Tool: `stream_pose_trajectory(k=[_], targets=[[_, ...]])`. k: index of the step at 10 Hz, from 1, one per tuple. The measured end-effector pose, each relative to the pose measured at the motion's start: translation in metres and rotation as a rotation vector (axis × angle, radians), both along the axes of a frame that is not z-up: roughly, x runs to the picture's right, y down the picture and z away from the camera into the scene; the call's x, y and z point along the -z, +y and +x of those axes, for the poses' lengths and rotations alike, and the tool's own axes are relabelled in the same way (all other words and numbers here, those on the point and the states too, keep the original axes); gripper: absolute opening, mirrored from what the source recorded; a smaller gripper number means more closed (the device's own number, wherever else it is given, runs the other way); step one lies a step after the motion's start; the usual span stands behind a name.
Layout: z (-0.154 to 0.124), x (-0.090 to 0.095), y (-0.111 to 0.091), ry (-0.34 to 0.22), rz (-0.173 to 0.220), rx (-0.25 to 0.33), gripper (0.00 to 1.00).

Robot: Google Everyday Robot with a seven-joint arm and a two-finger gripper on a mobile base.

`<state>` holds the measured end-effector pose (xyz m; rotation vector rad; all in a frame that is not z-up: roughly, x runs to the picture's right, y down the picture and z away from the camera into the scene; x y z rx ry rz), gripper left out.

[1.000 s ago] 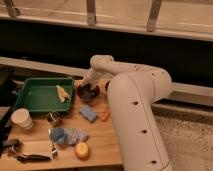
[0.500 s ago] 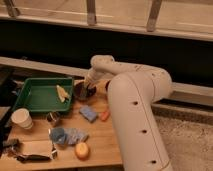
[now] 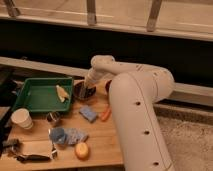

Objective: Place eraser in paper cup

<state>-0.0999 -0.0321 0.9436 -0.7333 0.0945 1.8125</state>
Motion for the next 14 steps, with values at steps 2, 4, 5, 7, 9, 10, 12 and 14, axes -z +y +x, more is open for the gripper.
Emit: stream_pose_trajectory(k=[2, 4, 5, 7, 9, 10, 12, 14], targets=[[0.001, 0.009, -0.007, 0.000, 0.026, -0.007, 0.00], [0.004, 0.025, -0.021, 0.008, 0.071, -0.019, 0.00], [0.007, 0.033, -0.028, 0.011, 0.091, -0.026, 0.00], [0.018, 0.061, -0.048, 0.013, 0.144, -0.046, 0.00], [0.017, 0.087, -0.060, -0.008, 0.185, -0.050, 0.00], [0.009, 0.102, -0.060, -0.040, 0.211, -0.038, 0.00], [-0.015, 0.118, -0.056, -0.107, 0.238, -0.001, 0.00], [-0.059, 0.128, -0.055, -0.214, 0.247, 0.058, 0.00]])
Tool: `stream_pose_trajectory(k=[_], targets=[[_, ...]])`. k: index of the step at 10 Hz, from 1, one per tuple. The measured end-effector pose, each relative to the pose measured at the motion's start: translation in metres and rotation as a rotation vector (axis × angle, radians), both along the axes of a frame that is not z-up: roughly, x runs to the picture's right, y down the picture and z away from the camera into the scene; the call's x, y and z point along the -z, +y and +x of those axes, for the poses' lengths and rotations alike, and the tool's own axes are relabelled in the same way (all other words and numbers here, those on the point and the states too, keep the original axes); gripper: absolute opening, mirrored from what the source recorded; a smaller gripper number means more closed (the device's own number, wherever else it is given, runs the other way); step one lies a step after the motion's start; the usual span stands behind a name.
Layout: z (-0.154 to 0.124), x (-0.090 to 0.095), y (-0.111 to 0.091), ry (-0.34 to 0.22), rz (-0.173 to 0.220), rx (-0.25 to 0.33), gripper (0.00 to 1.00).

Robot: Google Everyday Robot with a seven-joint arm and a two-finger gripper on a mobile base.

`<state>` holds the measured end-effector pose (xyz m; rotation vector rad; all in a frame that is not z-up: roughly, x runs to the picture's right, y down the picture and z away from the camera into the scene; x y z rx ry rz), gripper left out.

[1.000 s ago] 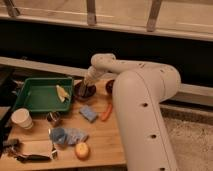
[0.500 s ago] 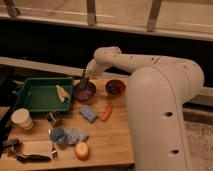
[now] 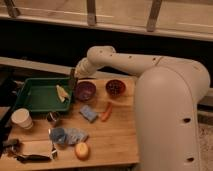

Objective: Place eraser in paper cup

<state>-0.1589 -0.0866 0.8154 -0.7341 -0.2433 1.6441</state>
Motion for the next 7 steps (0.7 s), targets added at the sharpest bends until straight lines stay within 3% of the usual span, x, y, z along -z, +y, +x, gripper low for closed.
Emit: stream_pose_trajectory(k=[2, 7], targets=[[-0.040, 0.007, 0.004, -0.089, -0.009, 0.062, 0.00], [-0.045, 0.007, 0.005, -0.104, -0.012, 0.074, 0.00]])
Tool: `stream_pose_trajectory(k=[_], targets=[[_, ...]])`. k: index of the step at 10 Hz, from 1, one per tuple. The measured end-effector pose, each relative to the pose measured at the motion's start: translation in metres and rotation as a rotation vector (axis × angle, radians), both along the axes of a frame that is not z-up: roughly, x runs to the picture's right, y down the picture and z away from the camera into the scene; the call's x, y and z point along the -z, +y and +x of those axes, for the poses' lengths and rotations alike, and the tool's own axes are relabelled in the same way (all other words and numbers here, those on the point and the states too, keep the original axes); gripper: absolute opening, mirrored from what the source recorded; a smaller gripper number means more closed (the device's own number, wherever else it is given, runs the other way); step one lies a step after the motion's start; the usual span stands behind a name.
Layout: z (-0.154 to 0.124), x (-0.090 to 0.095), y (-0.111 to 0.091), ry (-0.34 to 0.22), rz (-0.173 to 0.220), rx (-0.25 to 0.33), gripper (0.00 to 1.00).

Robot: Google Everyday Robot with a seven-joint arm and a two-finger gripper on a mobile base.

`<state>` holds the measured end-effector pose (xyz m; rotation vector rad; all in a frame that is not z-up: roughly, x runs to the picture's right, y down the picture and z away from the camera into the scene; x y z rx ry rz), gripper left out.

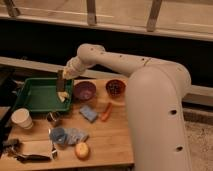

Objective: Place eraser in paper cup

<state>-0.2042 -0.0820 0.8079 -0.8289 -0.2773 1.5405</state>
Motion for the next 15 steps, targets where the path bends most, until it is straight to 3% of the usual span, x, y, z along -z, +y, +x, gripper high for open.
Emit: stream_pose_trajectory(k=[1, 3, 8, 10, 15], targets=[[0.000, 0.000, 0.001, -0.001, 0.003, 0.008, 0.00], [-0.027, 0.006, 0.003, -0.040, 0.030, 0.053, 0.00], [-0.091, 0.034, 0.011, -0.212, 0.089, 0.142, 0.00], [-0.118, 0.054, 0.021, -0.296, 0.101, 0.179, 0.00], [-0.120, 0.054, 0.023, -0.303, 0.098, 0.181, 0.00]])
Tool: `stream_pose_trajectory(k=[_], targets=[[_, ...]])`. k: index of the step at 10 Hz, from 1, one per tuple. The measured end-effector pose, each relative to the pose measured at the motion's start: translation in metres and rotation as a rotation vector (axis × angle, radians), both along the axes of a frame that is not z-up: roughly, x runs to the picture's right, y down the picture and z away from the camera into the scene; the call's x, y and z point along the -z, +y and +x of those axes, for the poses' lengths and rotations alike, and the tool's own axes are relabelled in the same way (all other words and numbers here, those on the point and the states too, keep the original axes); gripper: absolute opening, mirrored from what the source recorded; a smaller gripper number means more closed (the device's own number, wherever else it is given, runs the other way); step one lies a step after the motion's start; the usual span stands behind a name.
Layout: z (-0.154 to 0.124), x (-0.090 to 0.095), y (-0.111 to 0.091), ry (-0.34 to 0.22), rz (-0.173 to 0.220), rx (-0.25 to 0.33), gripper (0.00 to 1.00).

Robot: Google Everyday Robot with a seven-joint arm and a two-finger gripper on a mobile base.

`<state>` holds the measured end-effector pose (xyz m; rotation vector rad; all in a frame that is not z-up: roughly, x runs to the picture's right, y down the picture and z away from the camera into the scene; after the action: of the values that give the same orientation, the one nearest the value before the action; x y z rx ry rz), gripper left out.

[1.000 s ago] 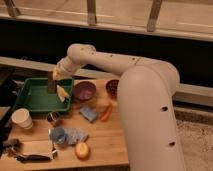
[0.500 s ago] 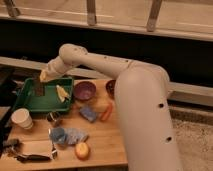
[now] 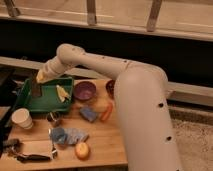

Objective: Place eraser in paper cup

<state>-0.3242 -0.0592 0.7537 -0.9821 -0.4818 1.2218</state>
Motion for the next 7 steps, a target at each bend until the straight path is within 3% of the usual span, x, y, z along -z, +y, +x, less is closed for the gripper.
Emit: stream_pose_trajectory(k=[3, 7], targets=[[-0.016, 0.002, 0.008, -0.041, -0.002, 0.053, 0.00], [-0.073, 0.030, 0.048, -0.161, -0.012, 0.127, 0.00]])
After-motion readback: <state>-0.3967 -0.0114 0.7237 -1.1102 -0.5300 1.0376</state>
